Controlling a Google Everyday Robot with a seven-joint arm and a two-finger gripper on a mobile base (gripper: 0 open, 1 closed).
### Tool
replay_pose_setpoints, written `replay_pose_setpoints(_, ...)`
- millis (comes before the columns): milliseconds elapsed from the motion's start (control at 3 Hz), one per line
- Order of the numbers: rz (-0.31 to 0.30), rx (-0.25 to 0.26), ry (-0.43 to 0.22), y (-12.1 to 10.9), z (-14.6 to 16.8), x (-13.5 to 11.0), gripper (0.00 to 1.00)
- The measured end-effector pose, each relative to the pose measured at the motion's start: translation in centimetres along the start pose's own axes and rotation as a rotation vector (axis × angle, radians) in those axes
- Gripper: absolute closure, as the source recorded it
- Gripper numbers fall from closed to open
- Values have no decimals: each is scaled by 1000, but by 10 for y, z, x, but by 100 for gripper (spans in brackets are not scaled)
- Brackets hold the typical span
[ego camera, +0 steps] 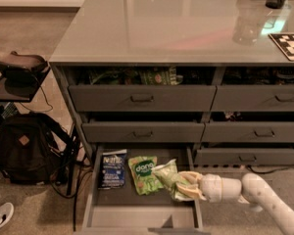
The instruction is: Pick green jalapeno chip bag from bottom drawer and place on counter
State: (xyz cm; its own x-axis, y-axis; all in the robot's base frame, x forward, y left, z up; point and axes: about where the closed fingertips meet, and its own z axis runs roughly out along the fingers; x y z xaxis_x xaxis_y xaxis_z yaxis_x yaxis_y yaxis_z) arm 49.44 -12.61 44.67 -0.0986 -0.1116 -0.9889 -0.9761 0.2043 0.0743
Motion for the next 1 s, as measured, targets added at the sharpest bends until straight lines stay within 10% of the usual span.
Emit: replay_pose_setpoints(1000,-265,125,68,44,-38,-180,100)
